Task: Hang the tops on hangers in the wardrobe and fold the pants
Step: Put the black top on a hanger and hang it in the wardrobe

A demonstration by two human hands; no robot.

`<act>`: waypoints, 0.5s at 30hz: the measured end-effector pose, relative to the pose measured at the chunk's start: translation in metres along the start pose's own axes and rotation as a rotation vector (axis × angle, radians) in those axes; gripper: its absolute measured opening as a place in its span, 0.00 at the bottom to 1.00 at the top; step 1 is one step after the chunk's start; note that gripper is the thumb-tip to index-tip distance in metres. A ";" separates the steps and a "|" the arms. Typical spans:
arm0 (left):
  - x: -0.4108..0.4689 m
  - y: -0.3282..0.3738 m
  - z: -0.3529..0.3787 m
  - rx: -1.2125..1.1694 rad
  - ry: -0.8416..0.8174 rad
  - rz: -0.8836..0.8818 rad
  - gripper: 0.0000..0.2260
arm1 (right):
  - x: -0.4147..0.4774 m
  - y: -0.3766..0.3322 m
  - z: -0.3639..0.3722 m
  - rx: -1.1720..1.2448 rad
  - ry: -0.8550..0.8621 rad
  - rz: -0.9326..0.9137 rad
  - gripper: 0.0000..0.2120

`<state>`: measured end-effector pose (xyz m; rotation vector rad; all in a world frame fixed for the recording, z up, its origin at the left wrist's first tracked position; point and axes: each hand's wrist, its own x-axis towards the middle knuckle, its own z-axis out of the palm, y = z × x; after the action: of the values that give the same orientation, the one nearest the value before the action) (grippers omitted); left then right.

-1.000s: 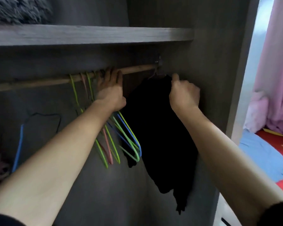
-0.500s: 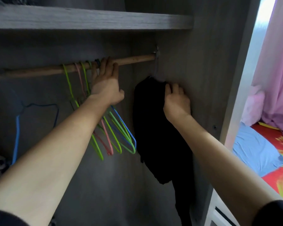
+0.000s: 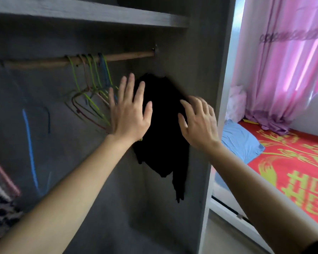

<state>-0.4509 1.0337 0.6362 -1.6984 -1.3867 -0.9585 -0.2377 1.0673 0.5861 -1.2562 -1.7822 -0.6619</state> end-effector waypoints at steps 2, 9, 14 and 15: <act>-0.026 0.017 -0.006 -0.093 0.042 0.006 0.26 | -0.038 -0.001 -0.017 -0.017 -0.039 0.029 0.21; -0.082 0.125 -0.003 -0.354 -0.079 0.119 0.29 | -0.156 0.061 -0.126 -0.320 -0.257 0.273 0.28; -0.112 0.239 -0.006 -0.553 -0.259 0.237 0.29 | -0.224 0.133 -0.243 -0.536 -0.292 0.476 0.31; -0.117 0.262 -0.009 -0.579 -0.284 0.270 0.29 | -0.237 0.146 -0.263 -0.570 -0.291 0.517 0.31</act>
<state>-0.2100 0.9348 0.5156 -2.4619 -1.0590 -1.0538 0.0204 0.7943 0.5107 -2.1984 -1.4214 -0.7301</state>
